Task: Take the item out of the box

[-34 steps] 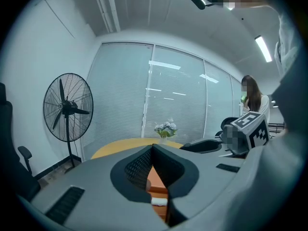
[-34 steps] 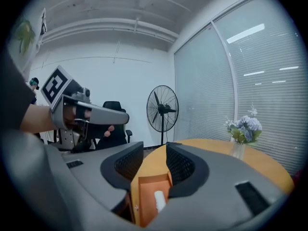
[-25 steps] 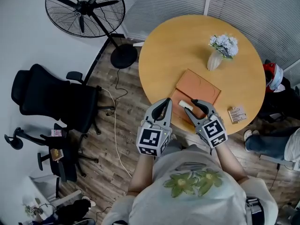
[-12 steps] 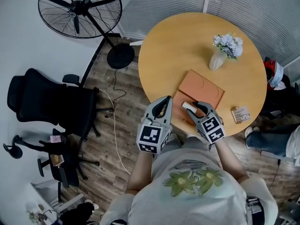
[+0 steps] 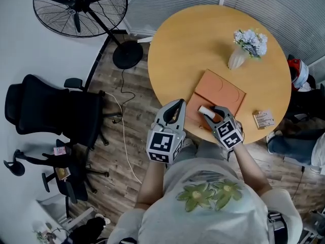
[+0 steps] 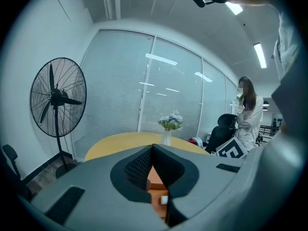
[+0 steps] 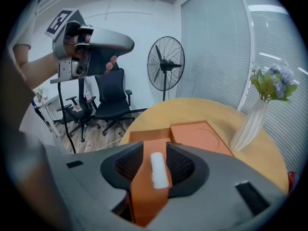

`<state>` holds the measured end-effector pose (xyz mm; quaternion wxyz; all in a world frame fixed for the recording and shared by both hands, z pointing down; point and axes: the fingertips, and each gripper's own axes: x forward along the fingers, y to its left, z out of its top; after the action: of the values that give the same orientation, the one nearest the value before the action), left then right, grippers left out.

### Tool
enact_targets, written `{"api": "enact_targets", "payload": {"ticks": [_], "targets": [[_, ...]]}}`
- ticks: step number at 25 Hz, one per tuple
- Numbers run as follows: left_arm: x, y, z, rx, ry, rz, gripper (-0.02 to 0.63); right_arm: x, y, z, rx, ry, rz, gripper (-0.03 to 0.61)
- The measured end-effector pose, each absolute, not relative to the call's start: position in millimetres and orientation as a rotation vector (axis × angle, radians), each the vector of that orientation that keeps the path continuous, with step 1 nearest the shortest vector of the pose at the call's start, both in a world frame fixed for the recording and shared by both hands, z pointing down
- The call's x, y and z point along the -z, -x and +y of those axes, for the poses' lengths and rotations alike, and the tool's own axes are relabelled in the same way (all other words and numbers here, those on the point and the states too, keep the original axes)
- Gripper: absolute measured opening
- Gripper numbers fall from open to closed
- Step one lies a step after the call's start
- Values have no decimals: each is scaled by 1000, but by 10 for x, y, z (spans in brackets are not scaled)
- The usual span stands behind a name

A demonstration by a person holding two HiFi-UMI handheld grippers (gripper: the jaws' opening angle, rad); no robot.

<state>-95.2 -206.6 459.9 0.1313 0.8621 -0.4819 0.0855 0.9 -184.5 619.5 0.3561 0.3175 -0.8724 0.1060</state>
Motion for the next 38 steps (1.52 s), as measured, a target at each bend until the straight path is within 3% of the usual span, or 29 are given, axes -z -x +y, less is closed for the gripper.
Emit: {"api": "enact_targets", "payload": {"ticks": [38], "targets": [[-4781,1061,-1956,-301,-2476,-1383,2,-7242,-153,-1907,-250,-676,-1941,155]]}}
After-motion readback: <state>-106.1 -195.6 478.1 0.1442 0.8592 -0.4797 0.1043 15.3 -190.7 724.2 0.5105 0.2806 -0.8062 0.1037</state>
